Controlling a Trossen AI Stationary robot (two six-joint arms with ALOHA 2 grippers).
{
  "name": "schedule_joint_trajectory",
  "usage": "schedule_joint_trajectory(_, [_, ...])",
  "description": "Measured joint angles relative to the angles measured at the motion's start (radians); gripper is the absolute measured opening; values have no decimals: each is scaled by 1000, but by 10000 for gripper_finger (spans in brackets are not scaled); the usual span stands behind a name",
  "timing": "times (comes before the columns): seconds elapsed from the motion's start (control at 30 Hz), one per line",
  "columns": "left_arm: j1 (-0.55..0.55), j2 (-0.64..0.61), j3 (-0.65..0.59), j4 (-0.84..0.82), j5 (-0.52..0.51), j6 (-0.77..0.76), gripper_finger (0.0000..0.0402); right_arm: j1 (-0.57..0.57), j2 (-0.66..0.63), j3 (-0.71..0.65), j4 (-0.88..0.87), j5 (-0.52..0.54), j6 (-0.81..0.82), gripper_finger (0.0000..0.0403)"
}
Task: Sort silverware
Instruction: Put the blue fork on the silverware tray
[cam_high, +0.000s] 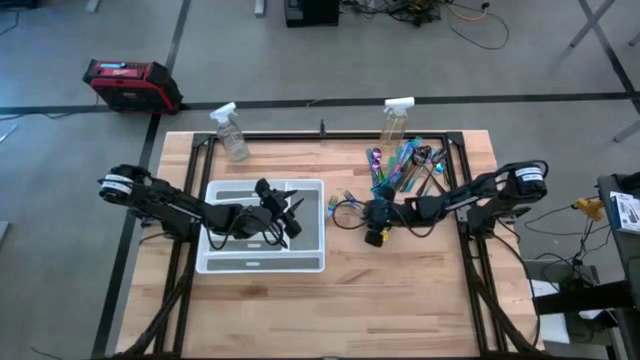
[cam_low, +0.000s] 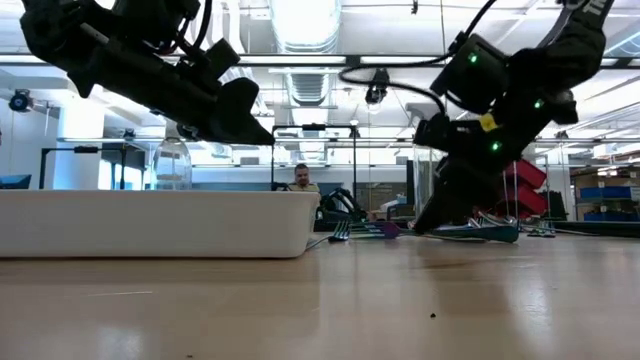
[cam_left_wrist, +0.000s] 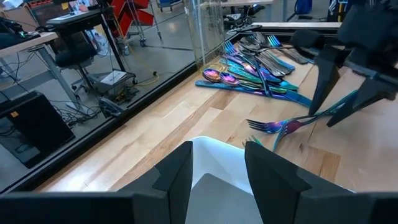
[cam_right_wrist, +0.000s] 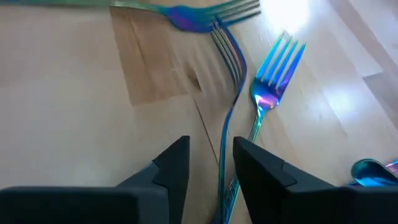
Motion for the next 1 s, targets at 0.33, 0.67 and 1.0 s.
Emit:
schedule_joint_trajectory(0.33, [0, 0, 0, -7, 0, -4, 132, -26, 55, 22, 29, 13, -19, 30])
schedule_joint_trajectory(0.67, [0, -4, 0, -7, 2, 28, 133, -46, -94, 62, -91, 18, -27, 2])
schedule_joint_trajectory(1.0, [-38, -323, 0, -181, 70, 187, 132, -115, -73, 263, -64, -354, -5, 1])
